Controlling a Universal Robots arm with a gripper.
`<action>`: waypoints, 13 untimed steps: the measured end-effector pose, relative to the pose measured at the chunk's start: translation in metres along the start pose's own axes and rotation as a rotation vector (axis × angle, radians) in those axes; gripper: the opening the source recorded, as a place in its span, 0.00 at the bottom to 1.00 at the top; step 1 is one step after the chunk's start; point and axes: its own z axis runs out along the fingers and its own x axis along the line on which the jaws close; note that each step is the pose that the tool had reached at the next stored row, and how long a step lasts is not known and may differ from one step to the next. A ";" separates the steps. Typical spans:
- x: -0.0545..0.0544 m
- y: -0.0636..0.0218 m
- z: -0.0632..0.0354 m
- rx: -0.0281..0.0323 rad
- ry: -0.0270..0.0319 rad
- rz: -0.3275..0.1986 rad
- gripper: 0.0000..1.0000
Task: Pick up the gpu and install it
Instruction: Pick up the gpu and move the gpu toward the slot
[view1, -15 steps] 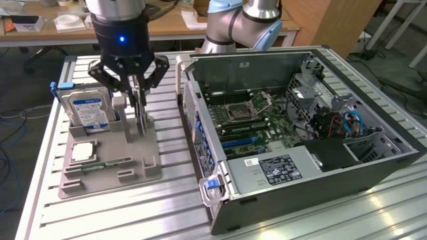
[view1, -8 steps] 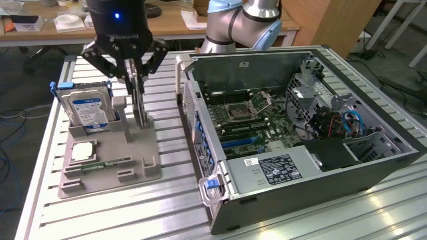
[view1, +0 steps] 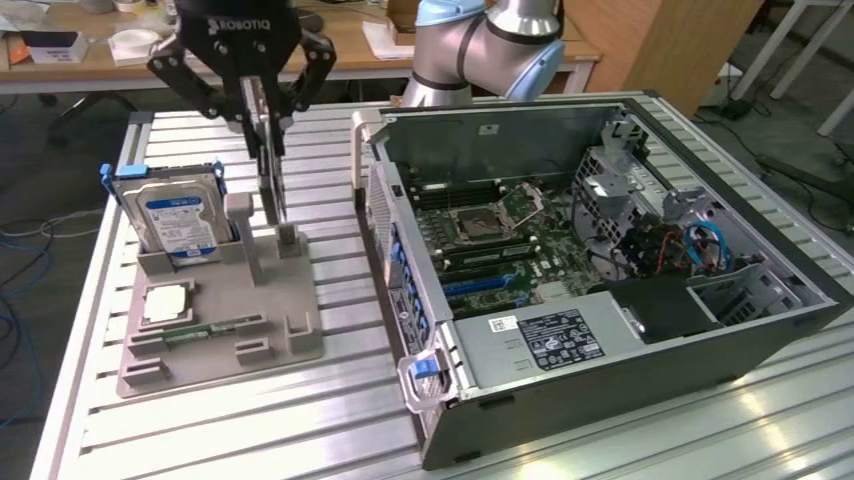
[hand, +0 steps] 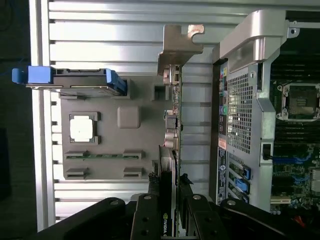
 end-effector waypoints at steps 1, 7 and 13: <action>0.000 0.0000 -0.0043 0.0000 0.0000 0.000 0.26; 0.001 0.0000 -0.0158 -0.0002 -0.0012 0.000 0.26; -0.021 0.0003 -0.0152 -0.0001 -0.0004 0.000 0.26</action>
